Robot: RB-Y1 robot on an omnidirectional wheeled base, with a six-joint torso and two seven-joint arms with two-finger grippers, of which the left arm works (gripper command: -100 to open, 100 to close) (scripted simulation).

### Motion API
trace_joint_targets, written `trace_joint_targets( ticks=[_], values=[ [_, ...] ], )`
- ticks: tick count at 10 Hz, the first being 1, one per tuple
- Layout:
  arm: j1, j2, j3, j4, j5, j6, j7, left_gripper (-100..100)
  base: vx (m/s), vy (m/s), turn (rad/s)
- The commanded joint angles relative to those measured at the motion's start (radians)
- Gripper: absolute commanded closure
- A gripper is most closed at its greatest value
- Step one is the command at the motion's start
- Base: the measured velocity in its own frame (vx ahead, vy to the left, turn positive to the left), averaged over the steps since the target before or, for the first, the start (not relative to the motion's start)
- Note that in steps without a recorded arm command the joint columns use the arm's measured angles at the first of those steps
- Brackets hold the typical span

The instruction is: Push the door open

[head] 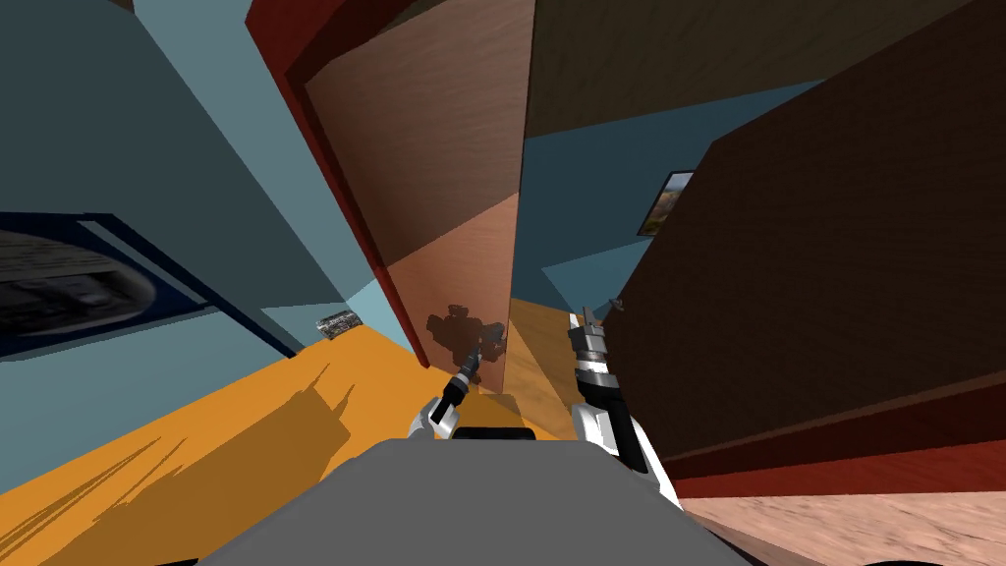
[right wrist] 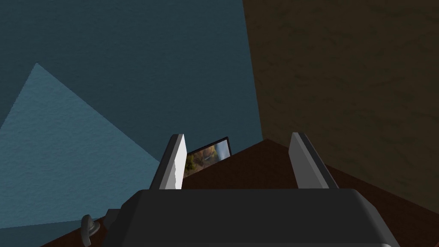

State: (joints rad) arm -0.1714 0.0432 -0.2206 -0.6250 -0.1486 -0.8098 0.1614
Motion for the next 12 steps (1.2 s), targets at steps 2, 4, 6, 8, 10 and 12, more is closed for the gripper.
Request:
trace_joint_targets(
  ticks=[2,4,6,8,10,12],
  values=[
    [0.0,-0.008,0.006,0.003,0.003,0.0,-0.006,-100,0.199,-0.09,-0.028],
    [-0.001,-0.021,0.011,0.006,0.005,-0.001,-0.01,-100,0.197,-0.062,-0.029],
    [-0.004,-0.023,0.012,0.012,0.006,-0.004,-0.01,-100,0.138,-0.062,-0.011],
    [-0.004,-0.023,0.012,0.012,0.006,-0.004,-0.01,100,-0.02,0.012,0.003],
    [-0.004,-0.023,0.012,0.012,0.006,-0.004,-0.01,100,-0.019,0.01,-0.008],
    [-0.004,-0.023,0.012,0.012,0.006,-0.004,-0.01,100,-0.003,0.001,0.002]
  ],
)
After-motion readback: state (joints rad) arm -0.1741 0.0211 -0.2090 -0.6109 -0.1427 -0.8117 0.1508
